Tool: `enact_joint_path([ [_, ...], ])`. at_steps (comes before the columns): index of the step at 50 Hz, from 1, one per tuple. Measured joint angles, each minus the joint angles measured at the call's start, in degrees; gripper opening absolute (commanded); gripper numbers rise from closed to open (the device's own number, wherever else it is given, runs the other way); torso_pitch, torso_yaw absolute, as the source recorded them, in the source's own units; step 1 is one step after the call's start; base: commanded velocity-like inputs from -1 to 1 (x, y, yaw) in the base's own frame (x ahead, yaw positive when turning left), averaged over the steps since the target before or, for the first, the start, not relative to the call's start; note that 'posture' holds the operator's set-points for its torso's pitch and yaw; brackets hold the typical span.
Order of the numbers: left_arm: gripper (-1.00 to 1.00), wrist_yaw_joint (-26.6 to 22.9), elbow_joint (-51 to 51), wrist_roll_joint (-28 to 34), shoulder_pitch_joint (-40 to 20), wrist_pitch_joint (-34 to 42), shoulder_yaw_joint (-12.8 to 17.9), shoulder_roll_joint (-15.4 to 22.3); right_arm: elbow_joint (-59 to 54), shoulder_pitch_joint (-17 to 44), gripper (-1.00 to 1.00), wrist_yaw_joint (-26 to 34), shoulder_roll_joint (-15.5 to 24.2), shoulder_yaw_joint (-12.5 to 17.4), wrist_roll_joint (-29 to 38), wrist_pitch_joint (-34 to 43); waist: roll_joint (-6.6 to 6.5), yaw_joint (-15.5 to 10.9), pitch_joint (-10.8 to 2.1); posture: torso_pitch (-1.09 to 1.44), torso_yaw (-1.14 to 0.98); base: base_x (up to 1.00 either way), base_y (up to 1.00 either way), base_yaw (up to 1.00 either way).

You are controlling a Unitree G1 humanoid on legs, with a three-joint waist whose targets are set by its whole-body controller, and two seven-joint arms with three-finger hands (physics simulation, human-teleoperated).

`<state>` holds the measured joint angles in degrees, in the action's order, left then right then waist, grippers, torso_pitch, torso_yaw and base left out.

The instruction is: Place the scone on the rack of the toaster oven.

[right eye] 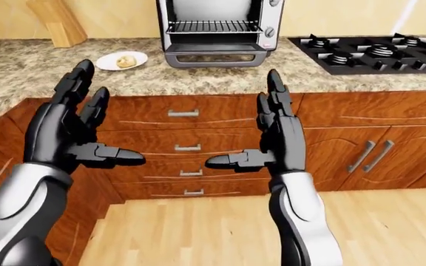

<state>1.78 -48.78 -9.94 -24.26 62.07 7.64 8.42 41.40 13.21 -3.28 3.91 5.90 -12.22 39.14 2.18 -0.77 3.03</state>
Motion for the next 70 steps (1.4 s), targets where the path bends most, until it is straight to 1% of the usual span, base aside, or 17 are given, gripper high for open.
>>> enact_joint_path([
  [3,1.00,-0.4,0.3,-0.6,0.0,0.5,-0.2,-0.3,0.1,0.0,1.00,-0.9,0.0,0.2,-0.1,1.9,0.34,0.8,-0.13,0.00,0.00,0.39,0.00,0.00],
  [8,1.00,-0.1,-0.3,-0.6,-0.4,-0.4,0.4,-0.2,3.8,0.9,1.00,-1.2,0.1,-0.4,-0.7,3.3,-2.87,1.4,-0.01,0.00,0.00,0.39,0.02,0.05],
  [12,1.00,-0.2,-1.0,-1.2,-1.0,-0.2,-0.1,-0.2,4.5,1.0,1.00,-1.7,0.3,0.5,-0.8,3.5,-5.14,1.5,-1.22,0.00,0.00,0.39,0.00,0.58],
  [13,1.00,-0.2,-1.0,-1.3,-0.7,0.0,0.3,0.0,4.2,0.9,1.00,-1.8,-0.1,0.2,-0.9,3.7,-4.07,0.6,-0.93,0.00,0.00,0.38,0.00,0.69],
  [17,1.00,0.7,-0.4,-0.6,0.1,1.3,1.6,0.3,4.2,0.5,1.00,-1.4,-0.2,-0.8,-2.2,5.4,-3.24,-1.5,-0.62,0.00,0.00,0.39,0.17,0.52],
  [21,1.00,1.3,-1.7,-0.2,-1.1,1.6,2.3,0.7,8.1,1.4,1.00,-1.5,0.4,0.5,-4.4,6.4,0.31,-2.2,1.31,0.00,0.00,0.39,0.40,0.00],
  [23,1.00,1.1,-2.0,-0.7,-1.8,1.9,1.8,0.7,9.3,1.6,1.00,-2.2,0.8,2.0,-5.2,6.9,1.20,-1.4,0.32,0.00,0.00,0.30,0.13,0.00],
  [25,1.00,0.7,-1.8,-1.5,-1.8,2.3,0.6,0.4,9.7,1.5,1.00,-3.5,1.3,3.9,-5.8,7.8,-0.34,0.1,-0.24,0.00,0.00,0.24,0.09,0.00],
  [30,1.00,0.0,-2.8,-2.6,-2.6,4.5,1.2,1.0,13.3,2.5,1.00,-6.1,2.3,5.7,-8.3,11.1,-0.89,1.2,-1.01,0.00,0.00,0.23,0.08,0.00],
  [35,1.00,0.6,-3.8,-2.4,-4.2,4.6,2.5,1.9,18.4,5.5,1.00,-10.1,5.5,9.2,-15.3,13.5,-5.44,1.0,-1.35,0.00,0.00,0.13,0.02,0.00],
  [41,1.00,1.4,-2.1,-1.9,-3.8,6.3,2.7,2.2,16.9,5.1,1.00,-21.7,14.9,12.5,-31.3,12.9,-3.43,0.6,1.07,0.00,0.00,0.01,0.00,0.00],
  [49,1.00,1.4,-4.4,-1.9,-5.8,5.9,1.7,2.0,18.6,5.2,1.00,-28.2,19.7,13.8,-38.9,8.9,2.35,-0.6,-1.19,0.00,0.00,0.32,0.00,0.00],
  [51,1.00,1.3,-4.5,-2.0,-5.3,5.8,0.8,1.4,18.2,4.3,1.00,-28.6,19.6,13.9,-39.0,8.4,1.08,0.1,-0.29,0.00,0.00,0.38,0.00,0.00],
  [55,1.00,0.9,-3.1,-2.1,-5.3,7.0,-0.2,1.1,17.3,3.8,1.00,-28.9,19.7,14.3,-39.3,8.8,1.22,0.5,-0.29,0.00,0.00,0.38,0.00,0.00],
  [62,1.00,0.9,-3.4,-1.2,-5.9,6.4,0.4,1.2,17.7,3.8,1.00,-28.4,19.3,15.2,-39.1,7.7,-4.26,1.4,-0.40,0.00,0.00,0.38,0.00,0.00],
  [65,1.00,1.1,-2.5,-0.6,-4.9,7.0,1.1,1.3,17.3,3.1,1.00,-27.7,18.5,13.5,-39.2,8.5,-4.42,0.3,0.67,0.00,0.00,0.37,0.00,0.00],
  [70,1.00,1.0,-3.9,-0.4,-6.0,6.4,0.9,1.3,18.4,3.3,1.00,-26.8,19.0,15.0,-38.5,6.9,-3.15,0.0,-0.08,0.00,0.00,0.13,0.00,0.00],
])
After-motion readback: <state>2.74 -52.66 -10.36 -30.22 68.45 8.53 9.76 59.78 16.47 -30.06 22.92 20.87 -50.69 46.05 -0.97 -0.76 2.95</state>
